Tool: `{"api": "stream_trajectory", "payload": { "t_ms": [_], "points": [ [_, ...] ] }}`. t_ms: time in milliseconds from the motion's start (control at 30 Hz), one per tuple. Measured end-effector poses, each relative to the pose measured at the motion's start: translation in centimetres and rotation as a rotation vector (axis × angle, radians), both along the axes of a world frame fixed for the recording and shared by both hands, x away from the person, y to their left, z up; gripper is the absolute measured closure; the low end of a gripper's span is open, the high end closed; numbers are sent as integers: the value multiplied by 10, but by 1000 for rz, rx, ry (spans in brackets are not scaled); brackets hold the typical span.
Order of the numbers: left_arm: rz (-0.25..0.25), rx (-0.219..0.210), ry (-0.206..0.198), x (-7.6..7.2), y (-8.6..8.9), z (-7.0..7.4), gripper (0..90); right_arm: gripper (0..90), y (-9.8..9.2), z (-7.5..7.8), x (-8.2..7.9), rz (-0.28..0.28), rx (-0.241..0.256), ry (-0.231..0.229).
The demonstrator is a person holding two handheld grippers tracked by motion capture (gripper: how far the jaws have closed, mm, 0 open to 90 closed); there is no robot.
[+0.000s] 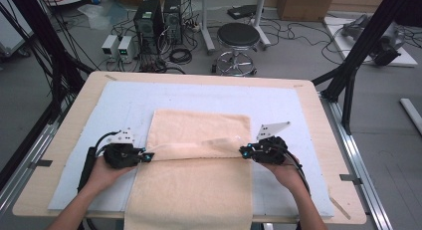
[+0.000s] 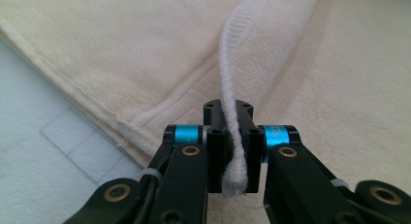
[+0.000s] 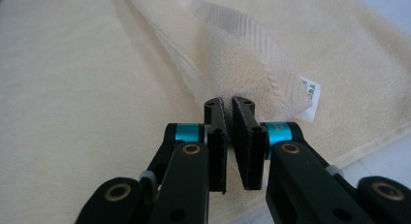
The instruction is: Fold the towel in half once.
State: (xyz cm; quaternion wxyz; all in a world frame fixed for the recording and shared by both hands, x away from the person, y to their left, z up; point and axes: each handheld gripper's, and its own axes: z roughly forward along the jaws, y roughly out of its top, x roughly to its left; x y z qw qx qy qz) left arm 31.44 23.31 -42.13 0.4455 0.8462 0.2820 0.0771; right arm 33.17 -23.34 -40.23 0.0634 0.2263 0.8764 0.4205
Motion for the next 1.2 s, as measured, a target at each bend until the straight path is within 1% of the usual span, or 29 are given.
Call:
{"api": "stream_trajectory", "payload": {
  "t_ms": [33, 100, 167, 200, 233, 300, 333, 367, 400, 433, 467, 500, 533, 567, 600, 633, 667, 700, 733, 800, 900, 1000, 1033, 1067, 1100, 1167, 1200],
  "points": [
    [4, -6, -19, -3, 0, 6, 852, 846, -1, 4, -3, -3, 11, -2],
    [-1, -25, -62, -13, 2, 19, 853, 845, -3, 15, -9, 7, 27, -26],
    [-16, -34, -98, -27, 4, 33, 853, 846, -5, 27, -20, 22, 39, -62],
    [-22, -34, -109, -32, 5, 38, 853, 846, -6, 35, -29, 33, 43, -79],
    [-23, -35, -122, -40, 6, 43, 854, 846, -7, 39, -36, 37, 44, -87],
    [-46, -34, -152, -58, 9, 52, 854, 847, -9, 47, -54, 60, 57, -112],
    [-53, -44, -167, -70, 10, 56, 854, 847, -9, 49, -65, 71, 57, -118],
    [-71, -44, -180, -85, 12, 60, 855, 847, -10, 52, -77, 89, 57, -127],
    [-80, -44, -184, -95, 14, 62, 855, 847, -10, 54, -93, 114, 64, -135],
    [-88, -48, -190, -108, 16, 65, 855, 847, -10, 56, -104, 127, 68, -130],
    [-111, -55, -188, -121, 18, 67, 854, 846, -11, 59, -117, 153, 71, -137],
    [-144, -59, -178, -133, 20, 68, 853, 837, -12, 61, -130, 179, 83, -143],
    [-177, -64, -158, -144, 23, 68, 839, 789, -13, 63, -141, 205, 94, -140],
    [-187, -64, -148, -148, 25, 68, 765, 725, -15, 64, -151, 232, 119, -114],
    [-196, -70, -135, -152, 28, 68, 691, 706, -17, 65, -154, 235, 128, -110],
    [-196, -70, -135, -153, 30, 67, 661, 685, -18, 65, -157, 232, 131, -117],
    [-185, -61, -137, -152, 31, 66, 649, 659, -19, 64, -157, 227, 128, -118],
    [-165, -57, -133, -148, 32, 65, 634, 631, -20, 63, -153, 211, 115, -114],
    [-146, -55, -132, -143, 33, 63, 615, 622, -20, 60, -147, 192, 109, -100],
    [-117, -55, -132, -128, 33, 57, 603, 602, -17, 54, -132, 161, 98, -93],
    [-66, -37, -135, -103, 29, 48, 570, 549, -12, 45, -104, 96, 56, -88],
    [-24, -47, -137, -77, 24, 41, 518, 505, -8, 39, -75, 37, 25, -96],
    [-1, -53, -140, -69, 22, 39, 497, 496, -8, 37, -65, 17, 17, -88],
    [11, -50, -140, -60, 20, 37, 478, 486, -7, 34, -55, 2, 2, -88],
    [28, -49, -138, -51, 18, 35, 470, 471, -6, 32, -45, -20, -16, -87],
    [58, -37, -122, -31, 12, 30, 459, 457, -4, 25, -25, -49, -18, -76],
    [80, -31, -122, -21, 10, 28, 452, 447, -2, 22, -16, -66, -37, -77]
  ]
}}
